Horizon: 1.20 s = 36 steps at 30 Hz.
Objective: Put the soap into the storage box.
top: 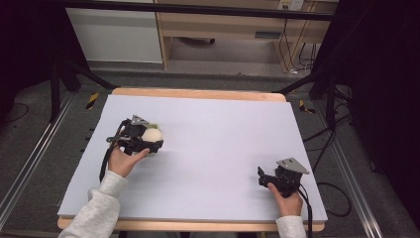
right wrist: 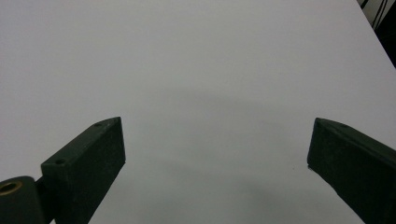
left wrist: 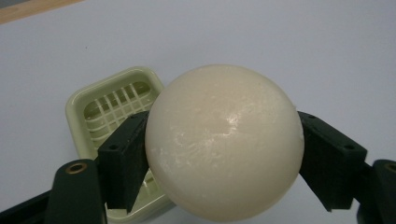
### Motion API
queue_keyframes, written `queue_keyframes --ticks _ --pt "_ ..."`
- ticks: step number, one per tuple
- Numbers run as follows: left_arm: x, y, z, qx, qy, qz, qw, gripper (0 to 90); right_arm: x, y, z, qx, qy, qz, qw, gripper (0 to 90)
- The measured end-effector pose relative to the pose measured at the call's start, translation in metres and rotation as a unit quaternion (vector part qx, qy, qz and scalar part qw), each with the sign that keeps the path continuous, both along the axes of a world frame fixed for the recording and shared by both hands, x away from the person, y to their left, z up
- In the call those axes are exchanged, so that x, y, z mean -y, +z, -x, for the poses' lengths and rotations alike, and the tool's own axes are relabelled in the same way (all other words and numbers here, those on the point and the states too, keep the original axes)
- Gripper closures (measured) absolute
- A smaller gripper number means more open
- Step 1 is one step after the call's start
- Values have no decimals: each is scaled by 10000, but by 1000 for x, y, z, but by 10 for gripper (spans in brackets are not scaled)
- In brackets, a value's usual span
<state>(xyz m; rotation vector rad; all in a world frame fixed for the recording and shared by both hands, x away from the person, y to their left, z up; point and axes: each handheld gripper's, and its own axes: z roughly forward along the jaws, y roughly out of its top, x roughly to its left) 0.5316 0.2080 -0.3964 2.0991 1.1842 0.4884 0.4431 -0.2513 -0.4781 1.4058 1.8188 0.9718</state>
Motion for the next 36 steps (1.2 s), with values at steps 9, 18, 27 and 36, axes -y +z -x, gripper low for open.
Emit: queue_keyframes --ticks 9,18,27,36 --pt "-8 -5 -10 -40 177 -11 9998 240 0 0 0 32 28 -3 10000 45" --pt "-16 -11 -20 -101 351 -19 9993 240 -1 0 0 20 34 17 10000 45" --pt "-22 -18 -29 -169 467 32 9988 240 -1 -1 -1 2 34 21 10000 45" --pt "-23 -26 -37 -208 520 -28 9984 240 -1 -1 -1 -8 42 19 10000 45"
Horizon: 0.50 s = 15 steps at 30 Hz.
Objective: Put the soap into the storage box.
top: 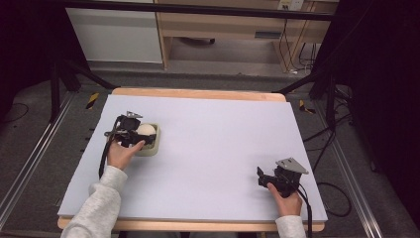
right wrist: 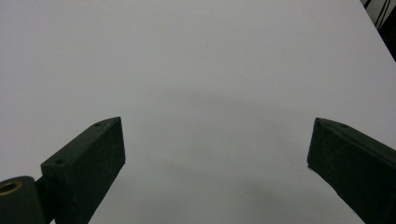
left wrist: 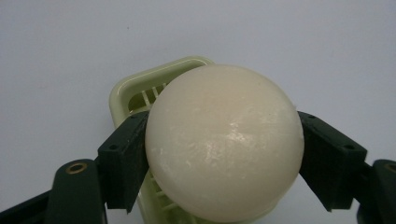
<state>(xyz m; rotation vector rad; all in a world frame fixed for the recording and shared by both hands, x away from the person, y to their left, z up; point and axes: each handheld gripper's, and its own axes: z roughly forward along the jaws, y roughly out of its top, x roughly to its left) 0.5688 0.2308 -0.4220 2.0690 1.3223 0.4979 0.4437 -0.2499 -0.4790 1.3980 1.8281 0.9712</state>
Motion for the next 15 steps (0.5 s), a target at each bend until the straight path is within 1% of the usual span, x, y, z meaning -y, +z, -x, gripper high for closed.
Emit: queue_keyframes --ticks 6,11,15 --pt "-1 -7 -4 -58 41 -37 10000 240 0 0 0 -1 6 0 10000 45" --pt "-3 -9 -6 -89 79 -61 9999 240 0 0 0 -2 2 9 10000 45" --pt "-1 -10 -7 -87 63 -44 9999 240 0 0 0 -3 10 15 10000 45"
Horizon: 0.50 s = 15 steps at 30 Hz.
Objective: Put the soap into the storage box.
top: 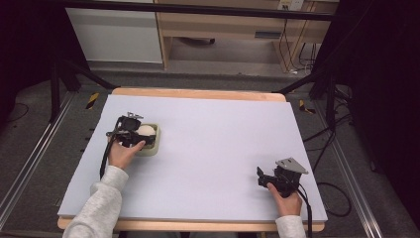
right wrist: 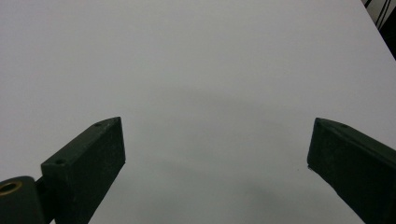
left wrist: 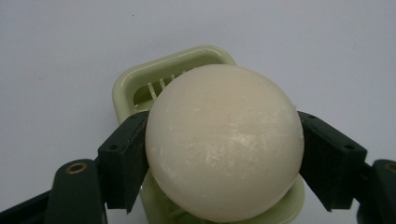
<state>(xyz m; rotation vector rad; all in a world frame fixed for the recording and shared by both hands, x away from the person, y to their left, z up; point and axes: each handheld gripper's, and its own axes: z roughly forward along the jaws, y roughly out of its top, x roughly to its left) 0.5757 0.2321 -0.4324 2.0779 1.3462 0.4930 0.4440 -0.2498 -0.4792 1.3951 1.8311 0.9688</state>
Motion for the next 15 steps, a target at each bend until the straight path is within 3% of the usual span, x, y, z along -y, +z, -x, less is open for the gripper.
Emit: queue_keyframes --ticks 15 --pt "-1 -7 -3 -85 42 -62 9999 240 0 0 0 -8 -7 9 10000 45"
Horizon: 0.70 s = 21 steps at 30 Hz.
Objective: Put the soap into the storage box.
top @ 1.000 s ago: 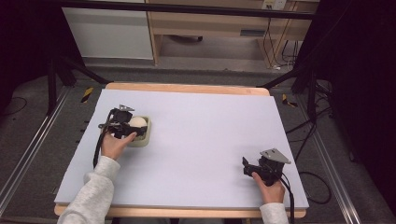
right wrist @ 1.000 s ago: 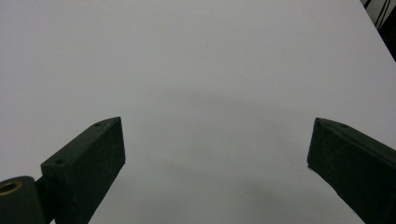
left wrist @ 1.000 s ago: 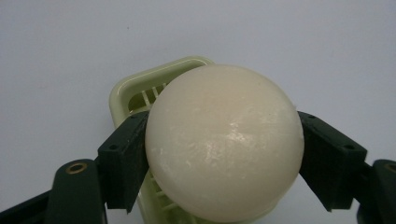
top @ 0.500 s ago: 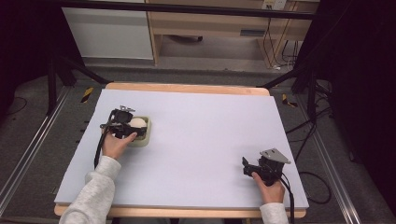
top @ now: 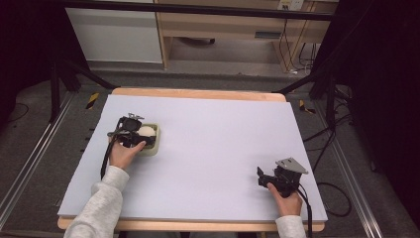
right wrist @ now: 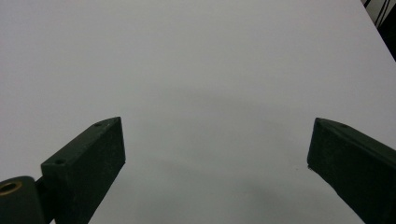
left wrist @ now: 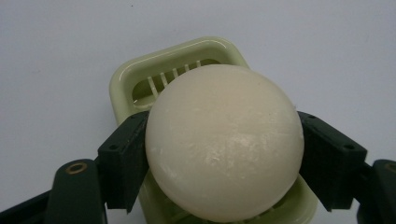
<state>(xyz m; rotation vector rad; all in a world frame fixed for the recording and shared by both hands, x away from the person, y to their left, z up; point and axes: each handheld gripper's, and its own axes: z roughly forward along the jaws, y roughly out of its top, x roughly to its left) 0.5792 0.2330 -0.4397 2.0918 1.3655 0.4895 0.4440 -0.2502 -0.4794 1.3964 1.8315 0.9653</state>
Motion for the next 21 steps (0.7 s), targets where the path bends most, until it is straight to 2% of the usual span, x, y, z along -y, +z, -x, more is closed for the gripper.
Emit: queue_keyframes --ticks 14,21 --pt "0 -3 -1 -34 21 -52 10000 240 0 0 0 -1 7 6 10000 45" --pt "1 -3 0 32 14 -131 9999 238 0 0 0 -7 10 2 10000 45"
